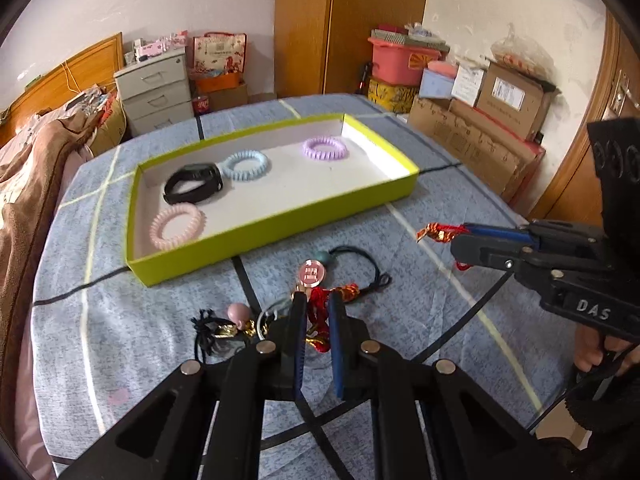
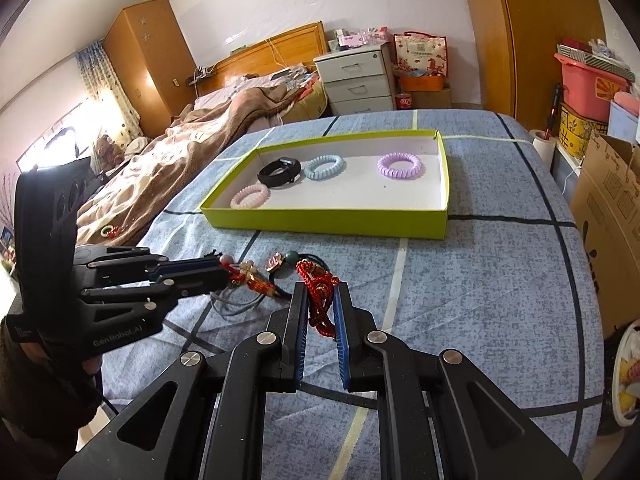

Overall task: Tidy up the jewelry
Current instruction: 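Carry the red tassel with the right gripper while the left carries the red bow into the box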

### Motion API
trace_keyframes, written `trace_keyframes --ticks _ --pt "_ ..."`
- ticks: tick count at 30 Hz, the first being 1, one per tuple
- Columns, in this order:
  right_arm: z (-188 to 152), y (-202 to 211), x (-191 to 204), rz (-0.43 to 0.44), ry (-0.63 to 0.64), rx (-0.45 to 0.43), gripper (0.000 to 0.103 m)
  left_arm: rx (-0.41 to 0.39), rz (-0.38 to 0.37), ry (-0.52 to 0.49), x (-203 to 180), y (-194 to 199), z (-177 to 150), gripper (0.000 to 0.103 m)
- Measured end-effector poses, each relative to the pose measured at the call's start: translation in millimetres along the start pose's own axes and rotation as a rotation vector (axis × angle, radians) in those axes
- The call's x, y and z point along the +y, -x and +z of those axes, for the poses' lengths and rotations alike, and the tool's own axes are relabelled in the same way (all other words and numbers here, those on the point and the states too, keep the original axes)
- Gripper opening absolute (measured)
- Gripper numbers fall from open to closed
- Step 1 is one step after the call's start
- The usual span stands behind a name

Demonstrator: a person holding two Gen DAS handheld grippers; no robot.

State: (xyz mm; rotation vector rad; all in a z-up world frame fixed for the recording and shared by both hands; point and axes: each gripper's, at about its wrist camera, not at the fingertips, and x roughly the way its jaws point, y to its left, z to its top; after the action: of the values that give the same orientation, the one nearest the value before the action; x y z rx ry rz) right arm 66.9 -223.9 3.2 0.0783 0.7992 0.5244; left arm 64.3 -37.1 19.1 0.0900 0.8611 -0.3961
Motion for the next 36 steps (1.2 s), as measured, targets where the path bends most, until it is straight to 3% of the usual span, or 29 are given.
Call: trace_keyframes --ticks 10,18,36 --pt "14.8 10.6 1.0 -0.018 0.001 -0.034 0.013 -0.046 -0.004 0.011 5.5 13.4 15.2 0.011" --pt "45.4 5.4 -8.0 -0.058 -0.008 -0.069 0.013 -0.074 -0.004 0.028 19.0 8.3 44.1 0.011" --pt "121.8 -95.6 -35.7 -0.09 0.017 0.025 0.013 -0.027 0.006 0.092 63.3 -49.7 82.0 0.011"
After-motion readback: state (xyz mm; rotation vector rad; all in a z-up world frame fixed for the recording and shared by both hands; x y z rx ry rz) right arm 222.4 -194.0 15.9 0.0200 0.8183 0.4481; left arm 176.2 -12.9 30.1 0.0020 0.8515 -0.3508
